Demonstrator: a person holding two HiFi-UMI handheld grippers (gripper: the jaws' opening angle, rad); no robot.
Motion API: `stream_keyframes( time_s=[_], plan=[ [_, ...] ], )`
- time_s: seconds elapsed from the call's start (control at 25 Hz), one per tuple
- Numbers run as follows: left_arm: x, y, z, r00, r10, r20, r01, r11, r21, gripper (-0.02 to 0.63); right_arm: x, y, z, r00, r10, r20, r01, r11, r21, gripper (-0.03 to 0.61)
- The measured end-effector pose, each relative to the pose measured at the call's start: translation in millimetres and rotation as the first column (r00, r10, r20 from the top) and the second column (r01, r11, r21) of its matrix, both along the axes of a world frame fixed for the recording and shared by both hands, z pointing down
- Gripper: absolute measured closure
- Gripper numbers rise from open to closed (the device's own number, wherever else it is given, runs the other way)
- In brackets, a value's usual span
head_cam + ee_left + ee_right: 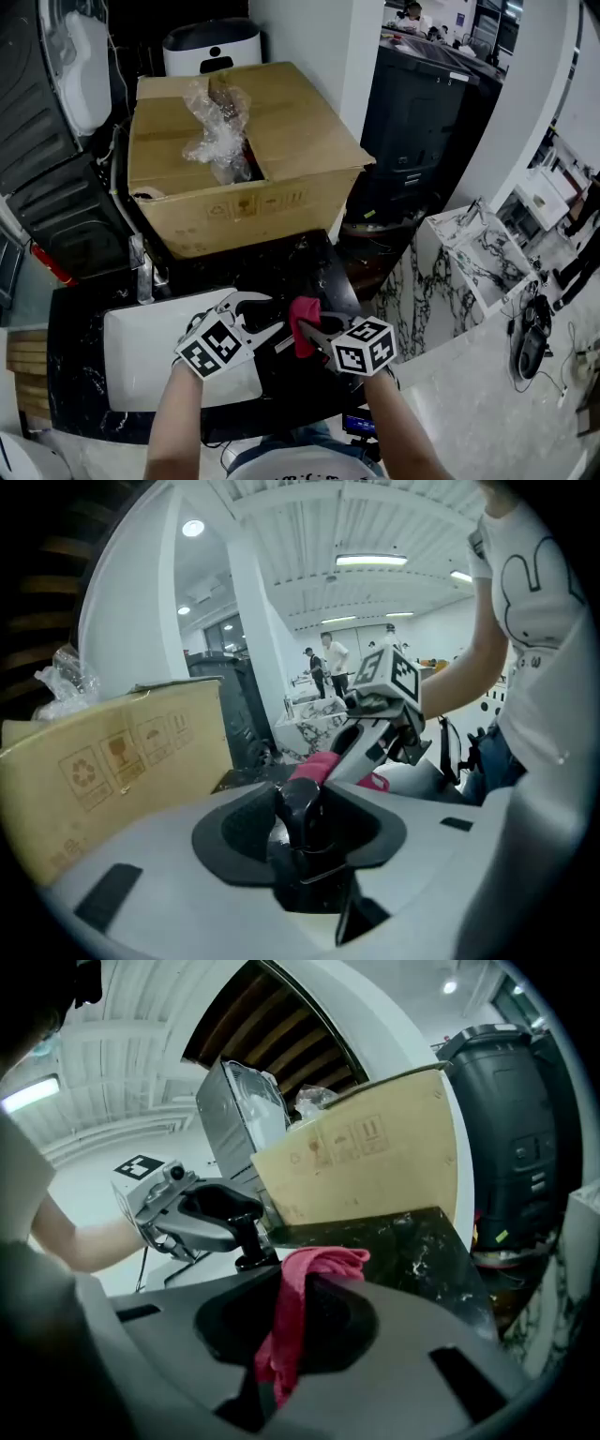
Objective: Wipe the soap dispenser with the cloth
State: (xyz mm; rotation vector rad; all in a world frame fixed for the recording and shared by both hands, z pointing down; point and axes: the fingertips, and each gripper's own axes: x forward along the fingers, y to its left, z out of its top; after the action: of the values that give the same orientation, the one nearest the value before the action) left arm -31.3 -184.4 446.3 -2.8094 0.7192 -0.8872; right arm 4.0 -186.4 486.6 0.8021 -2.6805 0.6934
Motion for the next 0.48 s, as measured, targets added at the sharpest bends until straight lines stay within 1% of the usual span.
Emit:
stream_keyframes(
  time_s=[0.04, 0.12, 0.16, 0.24, 0.28, 0.32, 0.36, 0.4, 0.48],
  plan=[
    [-0.9, -0.3, 0.5, 0.999, -0.032, -0.003, 0.032, 0.999, -0.024, 0.444, 0.7, 0.0, 2.6, 1.000, 0.010, -0.001, -0.010, 1.000, -0.020, 0.529],
    [-3.1, -1.4, 1.1, 0.991, -0.135, -0.011, 0.134, 0.988, -0.072, 0.443, 2.0, -0.3, 3.3, 1.000, 0.025, 0.006, -0.025, 0.999, -0.045, 0.529],
    [-3.6, -1.7, 1.4, 0.980, -0.197, -0.013, 0.195, 0.977, -0.091, 0.442, 2.2, 0.2, 3.2, 1.000, 0.026, 0.004, -0.026, 0.998, -0.050, 0.529],
    [-2.8, -0.7, 2.1, 0.946, -0.323, -0.008, 0.319, 0.940, -0.118, 0.442, 2.9, 2.5, 3.9, 1.000, 0.028, -0.010, -0.028, 0.998, -0.057, 0.529],
    [-1.8, 0.4, 2.6, 0.924, -0.383, -0.005, 0.380, 0.916, -0.126, 0.442, 3.4, 4.1, 4.8, 0.999, 0.031, -0.021, -0.032, 0.998, -0.060, 0.529],
    [-0.6, 1.7, 3.3, 0.896, -0.444, -0.006, 0.440, 0.888, -0.135, 0.442, 4.1, 5.9, 5.7, 0.999, 0.036, -0.032, -0.038, 0.997, -0.062, 0.529],
    [0.3, 3.0, 3.8, 0.861, -0.508, -0.010, 0.502, 0.853, -0.144, 0.442, 4.8, 7.6, 6.4, 0.998, 0.044, -0.039, -0.047, 0.997, -0.064, 0.529],
    [0.6, 4.2, 4.0, 0.820, -0.572, -0.016, 0.564, 0.812, -0.152, 0.440, 5.2, 9.3, 6.7, 0.998, 0.054, -0.041, -0.056, 0.996, -0.065, 0.529],
    [-0.6, 5.5, 3.0, 0.728, -0.684, -0.039, 0.672, 0.724, -0.156, 0.440, 5.0, 12.1, 6.3, 0.997, 0.074, -0.029, -0.076, 0.995, -0.067, 0.529]
  ],
)
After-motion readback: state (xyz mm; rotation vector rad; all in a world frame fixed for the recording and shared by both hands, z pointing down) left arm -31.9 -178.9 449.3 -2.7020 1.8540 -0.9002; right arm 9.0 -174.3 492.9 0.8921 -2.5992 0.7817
